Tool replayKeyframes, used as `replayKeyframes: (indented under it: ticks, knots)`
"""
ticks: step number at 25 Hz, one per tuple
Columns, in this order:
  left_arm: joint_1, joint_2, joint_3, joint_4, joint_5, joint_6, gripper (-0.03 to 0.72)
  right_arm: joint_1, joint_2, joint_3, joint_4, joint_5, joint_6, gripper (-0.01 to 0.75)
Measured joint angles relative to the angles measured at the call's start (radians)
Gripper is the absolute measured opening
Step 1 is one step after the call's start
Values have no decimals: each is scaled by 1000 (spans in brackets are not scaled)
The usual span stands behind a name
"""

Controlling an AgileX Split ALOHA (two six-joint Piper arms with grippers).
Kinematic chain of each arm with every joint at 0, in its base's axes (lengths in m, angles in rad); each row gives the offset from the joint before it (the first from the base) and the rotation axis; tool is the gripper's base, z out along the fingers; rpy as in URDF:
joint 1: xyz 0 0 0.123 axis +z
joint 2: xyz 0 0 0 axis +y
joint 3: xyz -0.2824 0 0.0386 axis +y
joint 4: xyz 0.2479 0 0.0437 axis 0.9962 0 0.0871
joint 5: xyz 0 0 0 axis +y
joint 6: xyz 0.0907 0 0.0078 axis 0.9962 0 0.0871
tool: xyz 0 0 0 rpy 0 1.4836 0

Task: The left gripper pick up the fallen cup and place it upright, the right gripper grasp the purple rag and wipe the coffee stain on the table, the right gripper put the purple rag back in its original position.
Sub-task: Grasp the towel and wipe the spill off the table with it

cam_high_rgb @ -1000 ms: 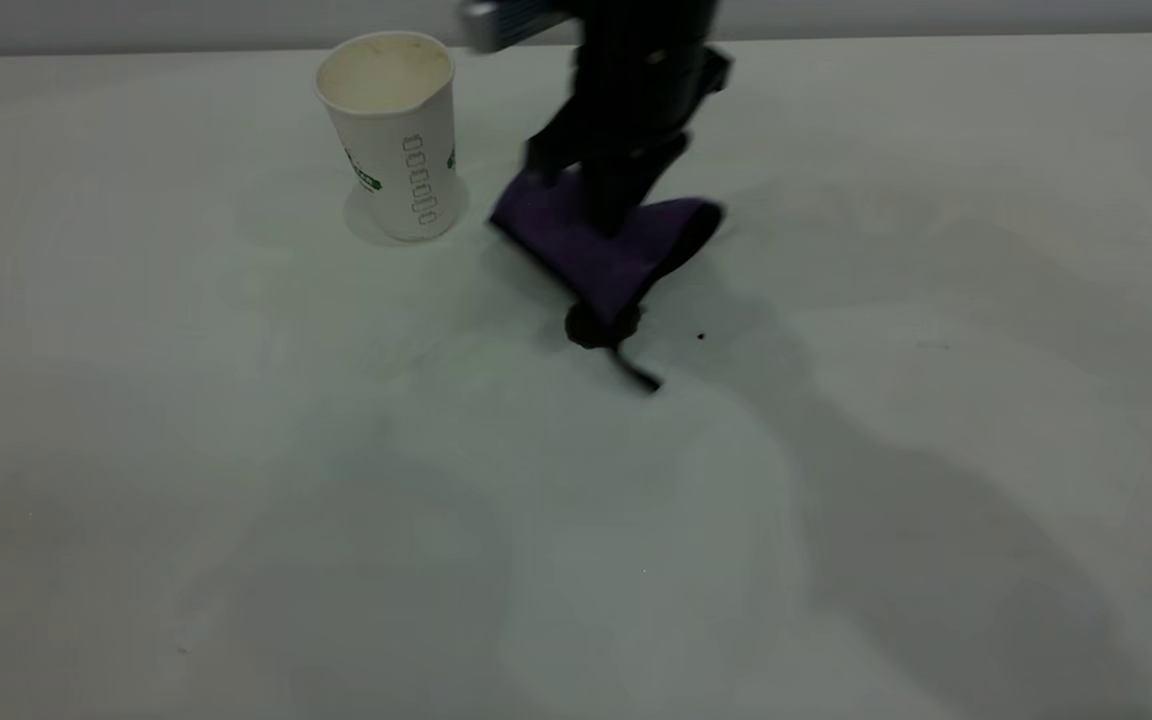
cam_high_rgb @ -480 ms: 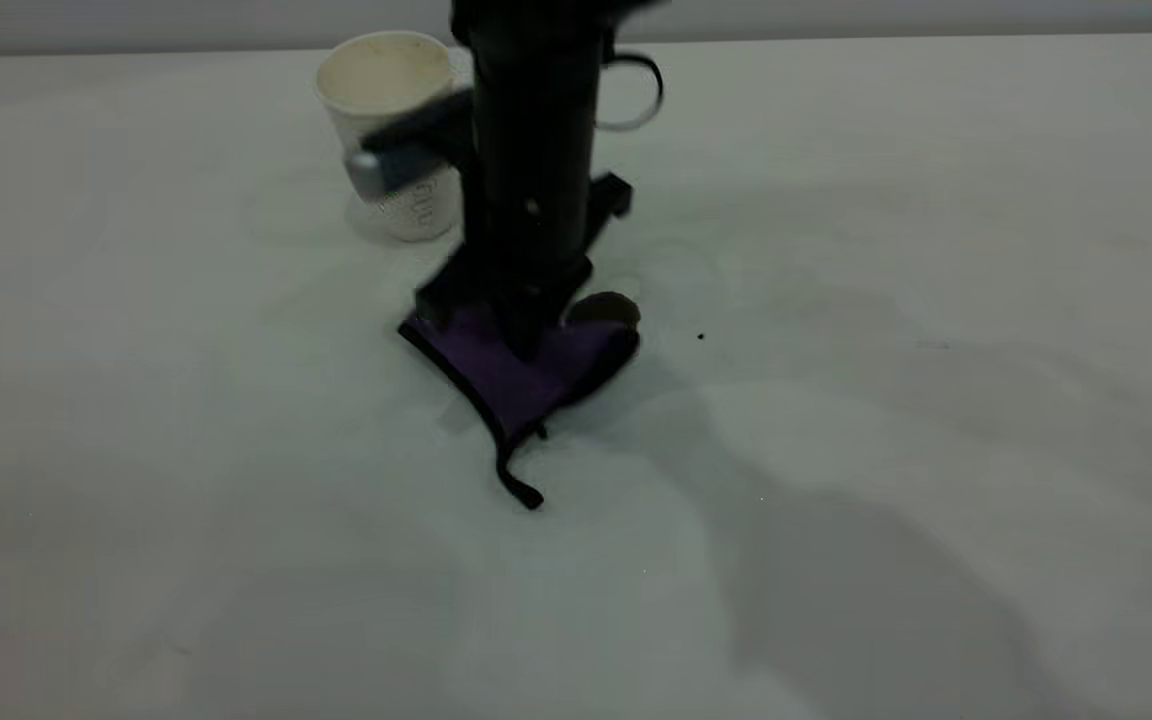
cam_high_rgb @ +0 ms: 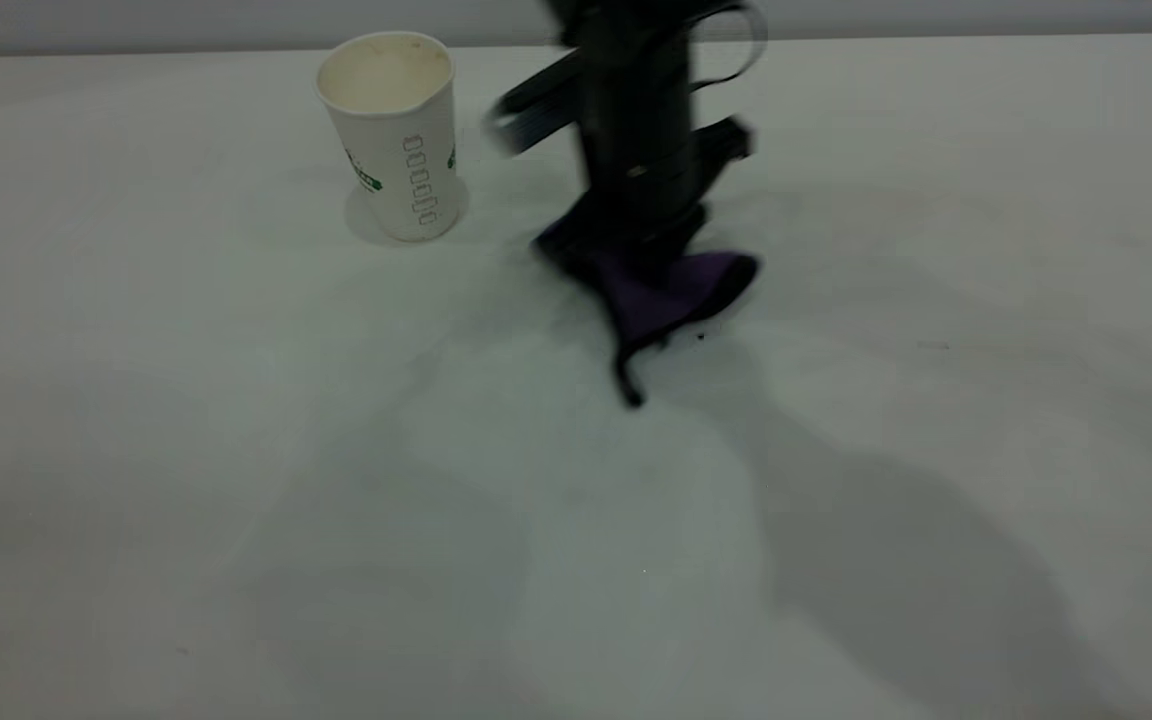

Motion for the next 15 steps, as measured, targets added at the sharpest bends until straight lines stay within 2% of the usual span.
replayKeyframes:
  ticks: [4, 9, 12, 15]
  knots:
    - [0, 0, 0, 0, 0, 0, 495, -77, 0, -4, 68, 83, 3, 53]
    - [0, 0, 0, 0, 0, 0, 495, -85, 0, -8, 247, 113, -100, 53]
    - [0, 0, 0, 0, 0, 0, 495, -49, 0, -8, 409, 38, -228, 55]
    - [0, 0, 0, 0, 0, 0, 495, -8, 5, -4, 502, -130, -318, 55]
